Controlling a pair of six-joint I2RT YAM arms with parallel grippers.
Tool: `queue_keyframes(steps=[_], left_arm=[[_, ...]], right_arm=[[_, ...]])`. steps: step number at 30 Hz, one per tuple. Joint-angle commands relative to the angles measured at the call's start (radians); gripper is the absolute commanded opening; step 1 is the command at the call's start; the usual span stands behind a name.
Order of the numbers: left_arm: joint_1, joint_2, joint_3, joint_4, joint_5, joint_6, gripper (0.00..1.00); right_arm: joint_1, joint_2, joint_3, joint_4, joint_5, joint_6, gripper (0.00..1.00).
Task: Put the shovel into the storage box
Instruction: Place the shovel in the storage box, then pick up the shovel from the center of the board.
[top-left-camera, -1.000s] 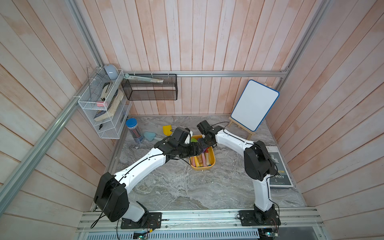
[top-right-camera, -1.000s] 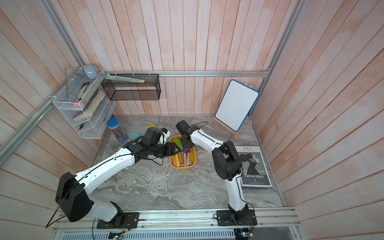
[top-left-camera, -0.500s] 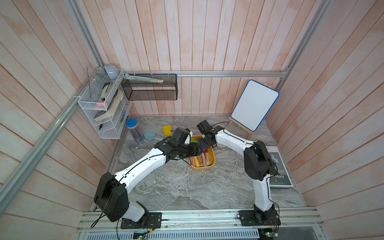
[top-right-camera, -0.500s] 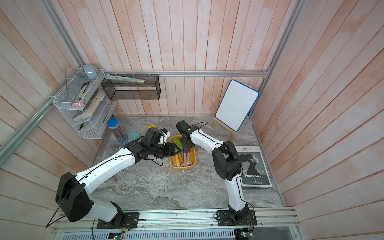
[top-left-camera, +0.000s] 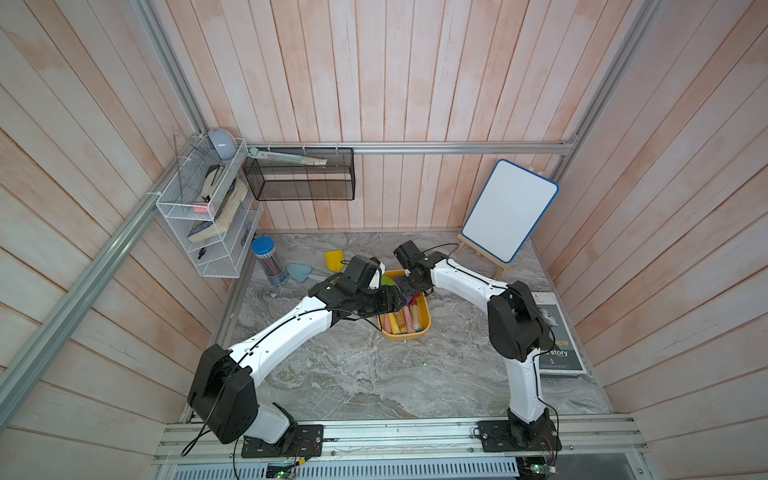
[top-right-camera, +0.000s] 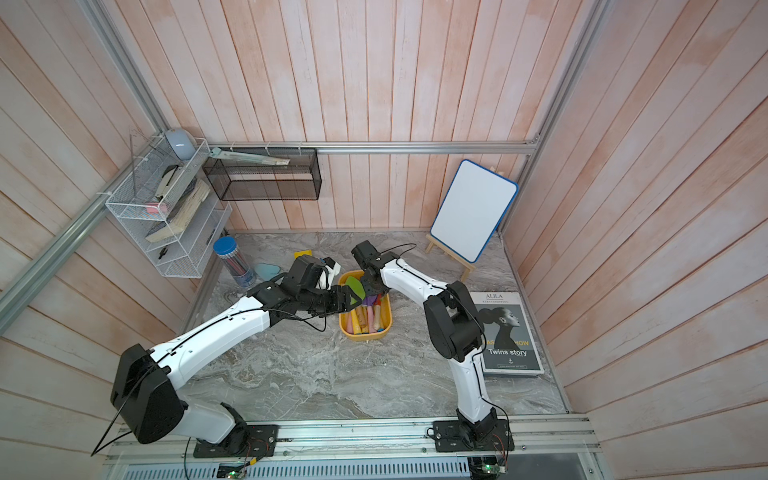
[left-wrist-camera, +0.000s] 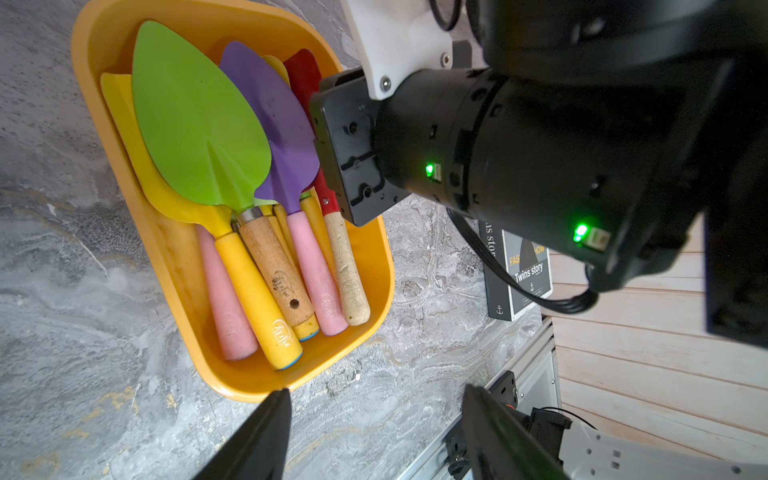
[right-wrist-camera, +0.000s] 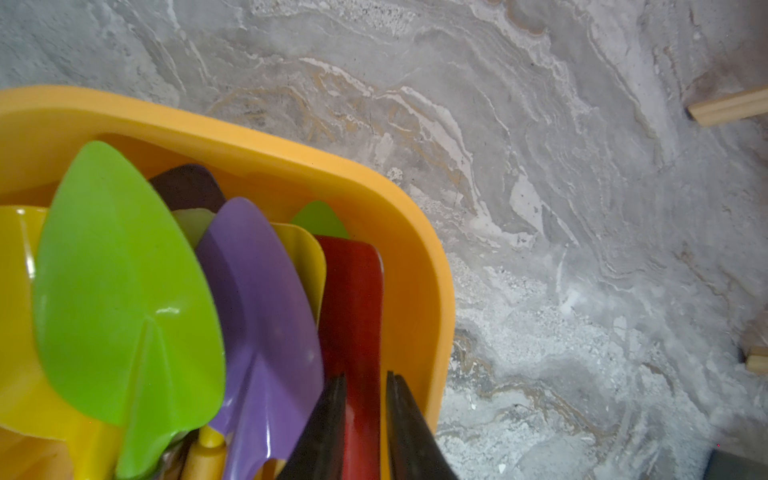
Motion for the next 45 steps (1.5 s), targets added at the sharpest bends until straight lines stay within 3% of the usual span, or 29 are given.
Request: queue_keyframes(steps=[1,10,19,29,35,45], left_arm=[[-0.001,-0.023,-0.006,-0.031,-0.053,0.006,0.7],[0.043,-0.052,-0.039,-0.12,-0.221,-0.064,0.71],[0.288,-0.087,-0.107,-0.098,-0.181,-0.084,0.77],[0.493,0.103,-0.044,-0.066,-0.06,-0.071,0.77],[0.514,0.265,0.077,-0.089,-0.077,-0.06,0.77],[0.564,0.477,0.276,-0.121,-0.1,-0.108,0.75]], right_arm=[[0.002,-0.033,0.015,-0.029,0.034,0.018,0.23],[0.005,-0.087,-0.011,-0.043,0.048,0.028,0.24],[0.008,-0.244,-0.047,-0.024,0.018,0.031,0.27],[0.001,-0.403,-0.205,0.084,-0.115,0.021,0.27],[-0.024,-0.445,-0.274,0.157,-0.218,0.022,0.26],[-0.048,-0.442,-0.322,0.196,-0.273,-0.007,0.25]])
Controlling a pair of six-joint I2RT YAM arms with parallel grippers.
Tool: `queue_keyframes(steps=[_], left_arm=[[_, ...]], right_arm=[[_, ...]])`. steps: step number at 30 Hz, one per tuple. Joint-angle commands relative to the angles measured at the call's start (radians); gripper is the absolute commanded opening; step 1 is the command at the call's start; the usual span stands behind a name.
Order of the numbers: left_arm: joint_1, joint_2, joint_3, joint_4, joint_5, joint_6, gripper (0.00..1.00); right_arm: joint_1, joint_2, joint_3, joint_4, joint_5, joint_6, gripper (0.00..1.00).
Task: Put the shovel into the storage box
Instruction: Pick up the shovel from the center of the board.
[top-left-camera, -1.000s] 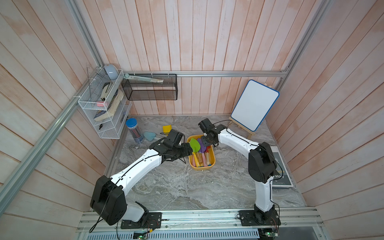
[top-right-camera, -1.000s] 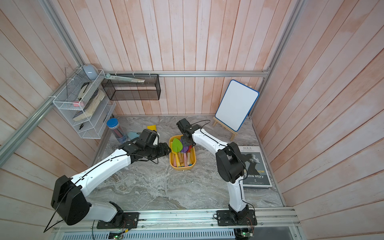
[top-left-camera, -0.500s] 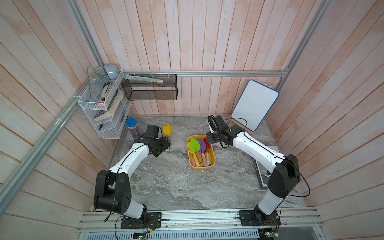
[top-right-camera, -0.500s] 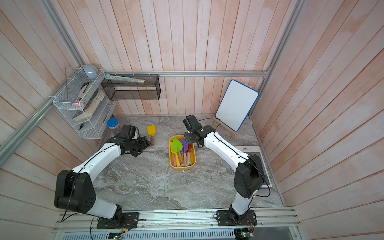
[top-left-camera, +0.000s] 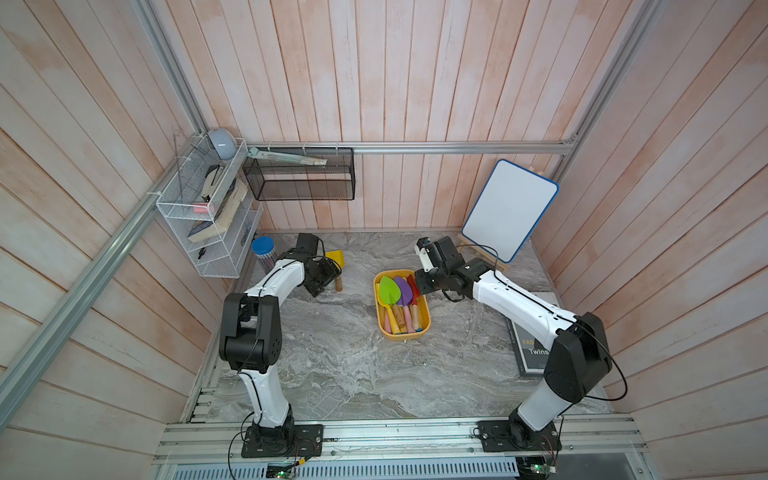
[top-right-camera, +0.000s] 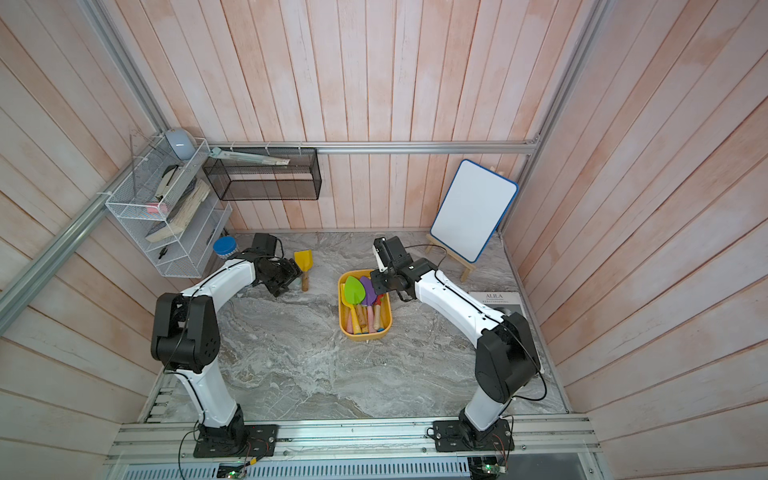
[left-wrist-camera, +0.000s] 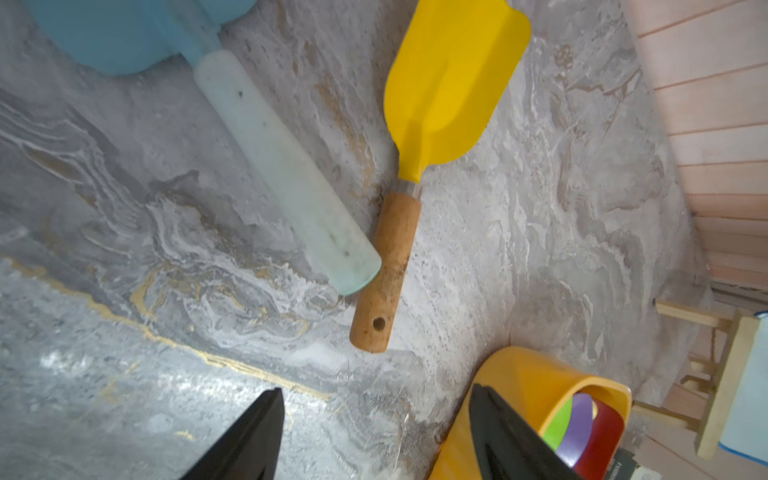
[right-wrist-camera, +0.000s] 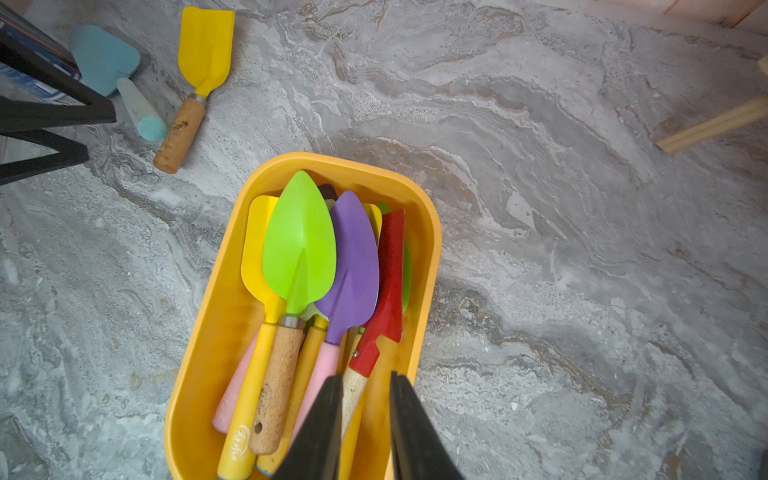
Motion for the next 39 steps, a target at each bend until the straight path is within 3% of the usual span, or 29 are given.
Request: queue_keyframes(steps=[1,15,28,39], left_arm=[[0.017,0.059,0.057,-0.038,-0.024,-0.028,0.75],[0.026,0.235,0.235,-0.111,-0.05,-0.066,0.74],[0.027,0.256,0.208,-0.097,-0.096,-0.088,0.67],[0.027,0.258,0.169,-0.076,-0.108,-0.106,0.53]], right_arm=[[-0.01,-0.01,-0.015,0.03,-0.037,-0.022,0.25],[-0.066,-0.018,-0.069,0.081,-0.1,-0.038,0.25],[-0.091,-0.024,-0.105,0.109,-0.133,-0.037,0.24],[-0.102,-0.052,-0.128,0.115,-0.135,-0.028,0.24]])
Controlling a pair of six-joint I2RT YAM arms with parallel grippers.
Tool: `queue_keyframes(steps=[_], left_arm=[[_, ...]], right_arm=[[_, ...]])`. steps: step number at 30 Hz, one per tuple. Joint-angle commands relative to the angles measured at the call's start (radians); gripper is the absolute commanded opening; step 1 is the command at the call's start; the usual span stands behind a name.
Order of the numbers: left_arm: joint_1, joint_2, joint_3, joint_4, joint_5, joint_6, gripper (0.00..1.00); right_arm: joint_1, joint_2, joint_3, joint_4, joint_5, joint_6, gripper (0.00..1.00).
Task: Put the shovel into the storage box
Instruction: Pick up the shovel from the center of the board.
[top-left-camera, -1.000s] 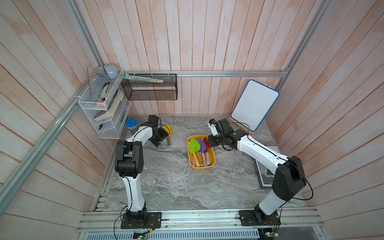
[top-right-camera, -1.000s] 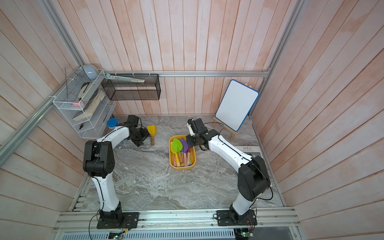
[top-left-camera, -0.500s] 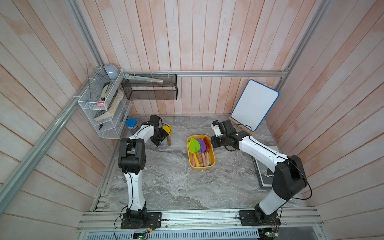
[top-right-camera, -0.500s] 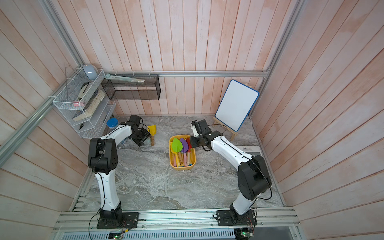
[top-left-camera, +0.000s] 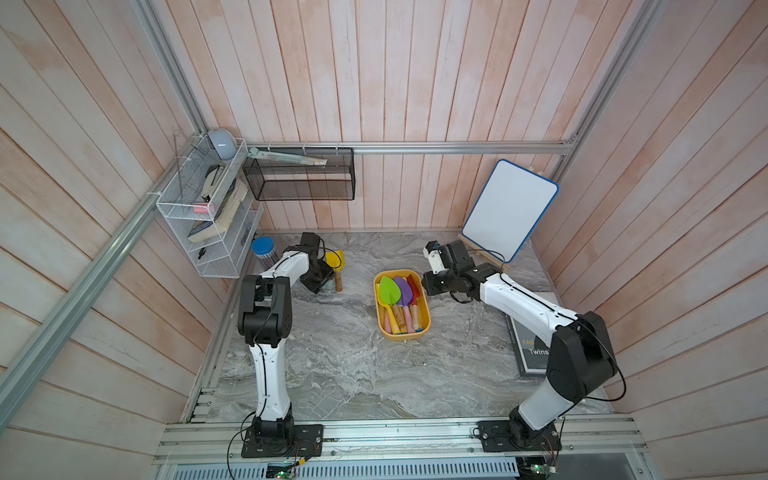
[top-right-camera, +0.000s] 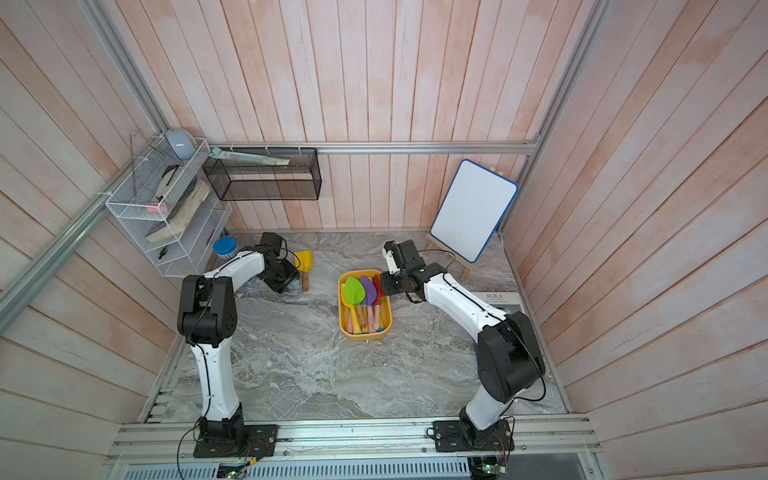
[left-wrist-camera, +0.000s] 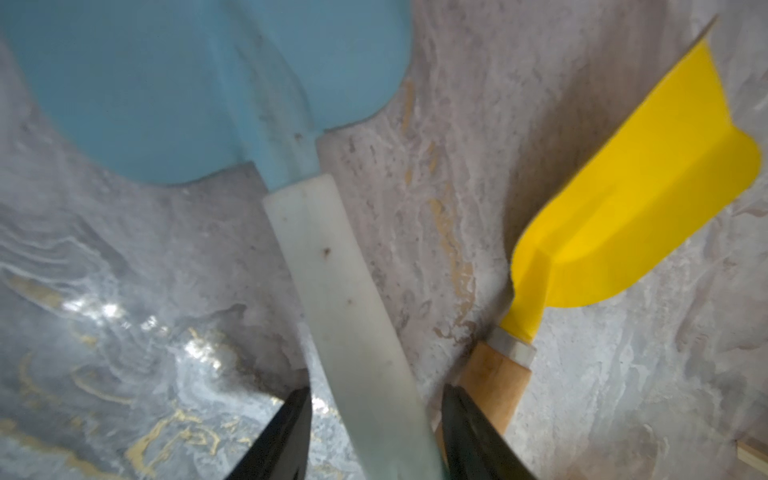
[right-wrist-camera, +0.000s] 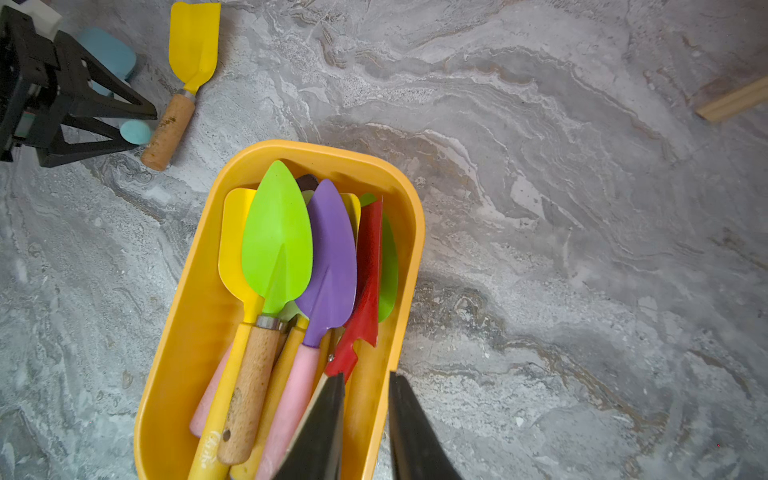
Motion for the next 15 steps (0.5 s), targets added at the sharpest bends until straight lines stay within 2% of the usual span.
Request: queue_keyframes(steps=[1,8,15], left_arm=[[0.001,0.008,-0.028,0.015,-0.02,-0.01,0.49],[0.0,-0.024,-0.066,0.032,-0.012,-0.023,0.29],[-0.006,-0.087,-0.088,0.032,-0.008,-0.016,0.22]], right_arm=[[-0.006,-0.034,-0.014,0.009,-0.012,-0.006,0.24],[-0.006,-0.039,-0.012,0.009,-0.02,0.002,0.23],[-0.005,-0.056,-0.021,0.011,-0.033,0.016,0.23]])
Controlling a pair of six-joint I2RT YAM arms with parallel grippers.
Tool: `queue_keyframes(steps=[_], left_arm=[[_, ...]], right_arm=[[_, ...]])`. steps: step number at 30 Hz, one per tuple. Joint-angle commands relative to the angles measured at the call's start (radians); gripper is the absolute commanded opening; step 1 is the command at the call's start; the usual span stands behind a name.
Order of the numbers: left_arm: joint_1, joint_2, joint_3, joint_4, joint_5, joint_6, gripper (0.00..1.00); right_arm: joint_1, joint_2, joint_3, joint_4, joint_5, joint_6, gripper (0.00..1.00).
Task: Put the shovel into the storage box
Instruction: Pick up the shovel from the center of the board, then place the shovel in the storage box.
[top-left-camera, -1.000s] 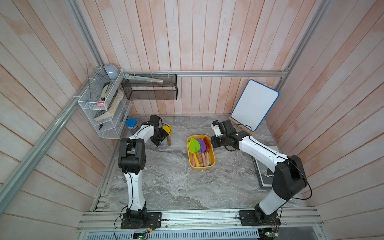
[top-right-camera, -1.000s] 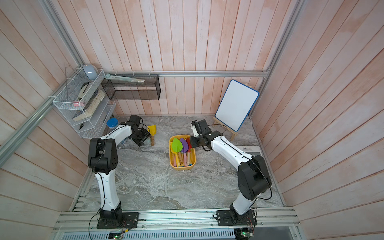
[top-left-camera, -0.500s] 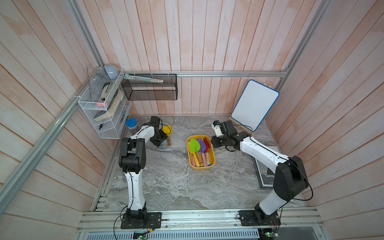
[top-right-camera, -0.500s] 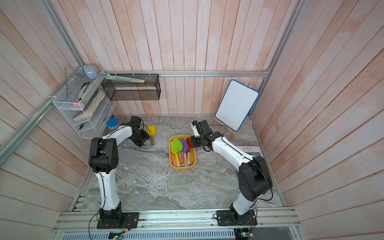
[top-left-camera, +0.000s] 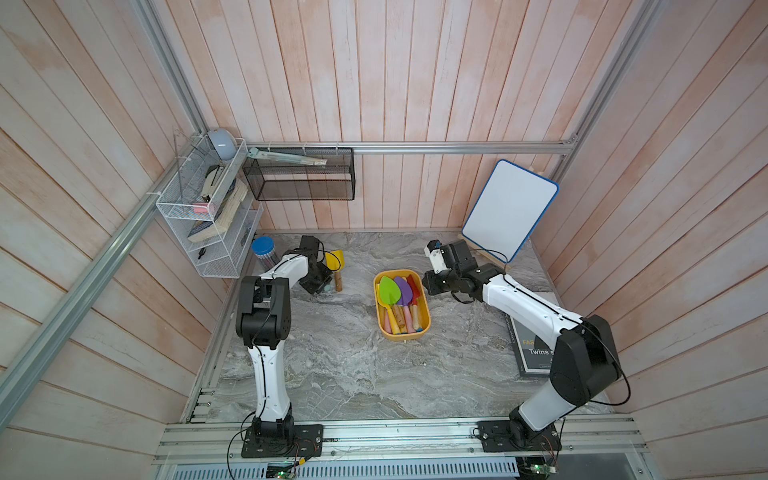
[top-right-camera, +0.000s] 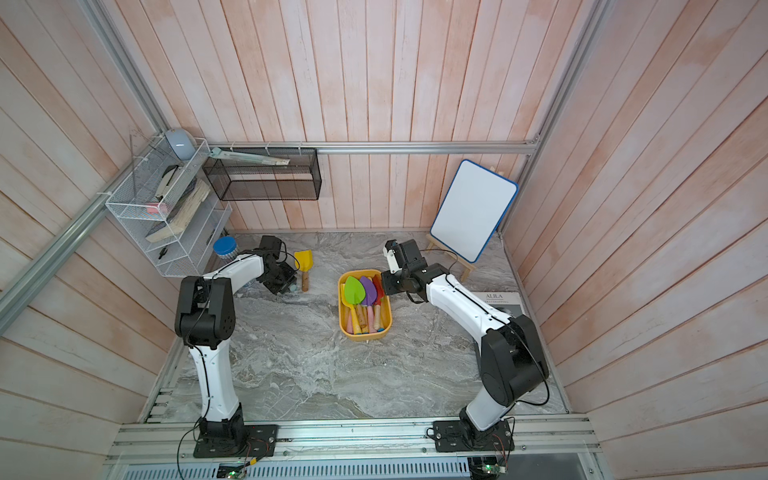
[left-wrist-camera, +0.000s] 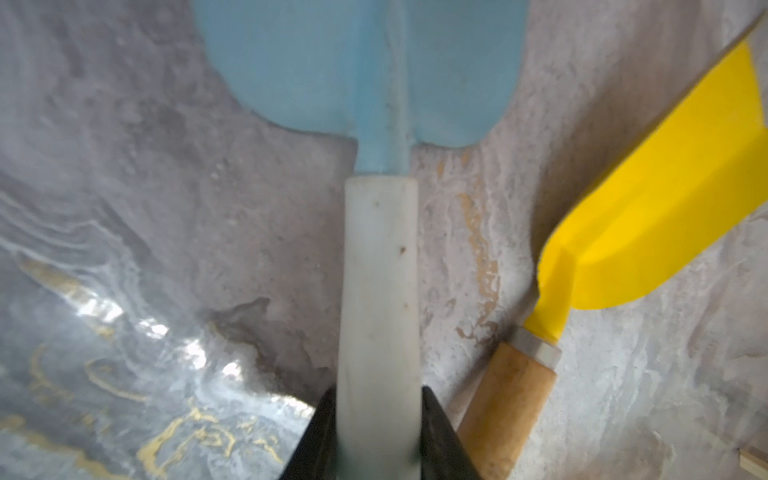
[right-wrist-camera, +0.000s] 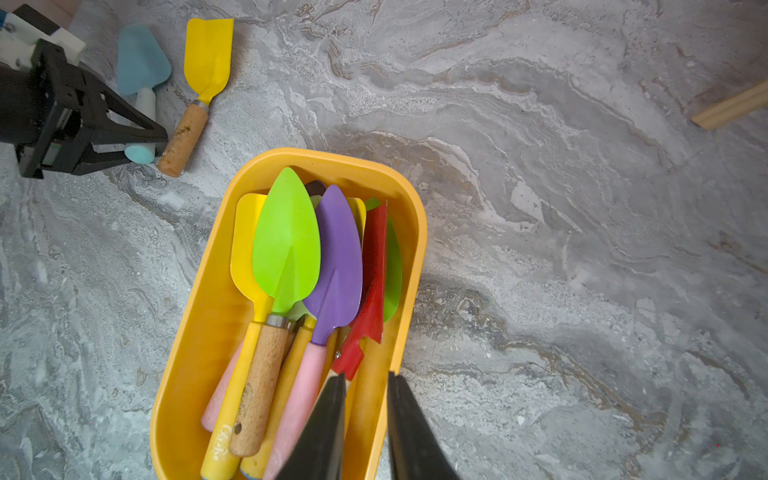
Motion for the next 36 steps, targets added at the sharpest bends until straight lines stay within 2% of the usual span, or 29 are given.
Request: queue_keyframes(steps=[1,9,17,23,28,36], left_arm=[[-0.01,-0.067,-0.021,-0.013,-0.002,0.006,0.22],[-0.071,-0.253,-0.076,-0.063,0.002,0.054,0.2],[-0.194,-0.455,-0.149,-0.144,0.04,0.131,0.2],[-0.295,-0.556,-0.238,-0.121,0.17,0.189,0.2],[-0.38,-0.615,-0.306,-0.059,0.251,0.233,0.2],[-0.464,-0.615,-0.314,-0.018,0.282,0.247,0.2]], right_arm=[[-0.003,-0.039,-0.019,0.007,-0.019,0.013,0.23],[-0.003,-0.078,-0.039,0.042,-0.092,0.063,0.23],[-0.003,-0.09,-0.058,0.097,-0.187,0.17,0.23],[-0.003,-0.109,-0.084,0.219,-0.321,0.269,0.23],[0.002,-0.107,-0.1,0.336,-0.422,0.357,0.24],[0.029,-0.053,-0.071,0.347,-0.411,0.403,0.29]])
